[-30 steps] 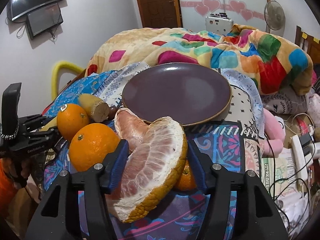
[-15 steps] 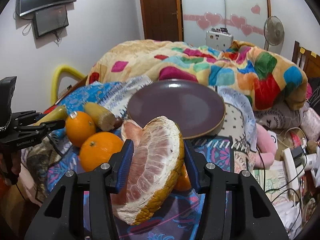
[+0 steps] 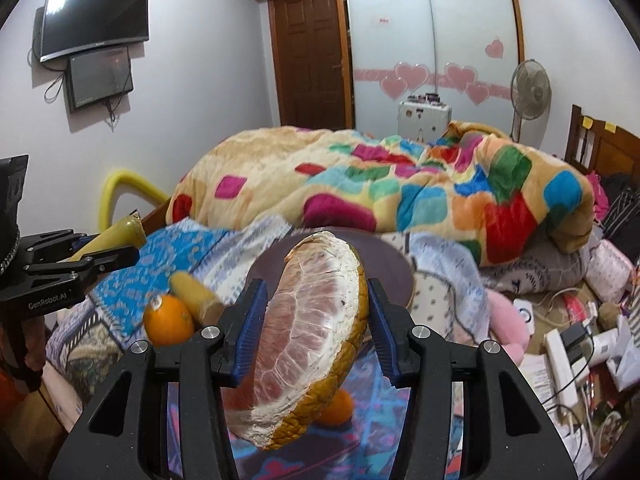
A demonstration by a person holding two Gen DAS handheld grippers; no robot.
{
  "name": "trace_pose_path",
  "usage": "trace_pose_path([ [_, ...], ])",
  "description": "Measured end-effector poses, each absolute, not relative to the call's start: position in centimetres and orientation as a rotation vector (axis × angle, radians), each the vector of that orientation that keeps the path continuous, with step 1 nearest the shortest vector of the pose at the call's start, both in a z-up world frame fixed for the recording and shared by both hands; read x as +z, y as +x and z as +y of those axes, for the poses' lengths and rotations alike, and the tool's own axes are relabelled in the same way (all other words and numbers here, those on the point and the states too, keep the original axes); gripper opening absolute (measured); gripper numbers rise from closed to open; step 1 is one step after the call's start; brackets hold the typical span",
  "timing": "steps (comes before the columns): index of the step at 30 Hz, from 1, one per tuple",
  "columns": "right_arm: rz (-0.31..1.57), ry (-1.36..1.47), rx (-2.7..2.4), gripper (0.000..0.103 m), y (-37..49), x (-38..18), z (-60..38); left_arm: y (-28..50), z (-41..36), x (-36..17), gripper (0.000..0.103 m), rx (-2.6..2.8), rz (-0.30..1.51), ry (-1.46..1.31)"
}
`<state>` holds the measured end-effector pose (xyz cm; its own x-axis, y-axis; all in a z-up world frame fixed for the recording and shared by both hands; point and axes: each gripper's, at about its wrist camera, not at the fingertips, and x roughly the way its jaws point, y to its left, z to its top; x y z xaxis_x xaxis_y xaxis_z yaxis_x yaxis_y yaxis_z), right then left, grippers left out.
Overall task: Organize fruits
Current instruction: 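Carry both held items onto the dark plate and lower them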
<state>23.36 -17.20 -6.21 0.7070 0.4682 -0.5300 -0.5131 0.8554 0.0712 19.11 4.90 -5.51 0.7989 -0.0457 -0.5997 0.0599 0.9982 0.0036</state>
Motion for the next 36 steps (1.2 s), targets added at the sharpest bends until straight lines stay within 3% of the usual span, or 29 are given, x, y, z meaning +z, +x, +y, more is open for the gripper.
trace_pose_path([
  [21,0.572,-0.105,0.497,0.046,31.2,-7.6,-17.2,30.0,1.4,-5.6,0.035,-0.024,0.682,0.058],
  [36,0.753,-0.202,0.512,0.046,36.0,-13.4,-15.4,37.3,0.8,-10.9,0.035,-0.054,0.939,0.035],
])
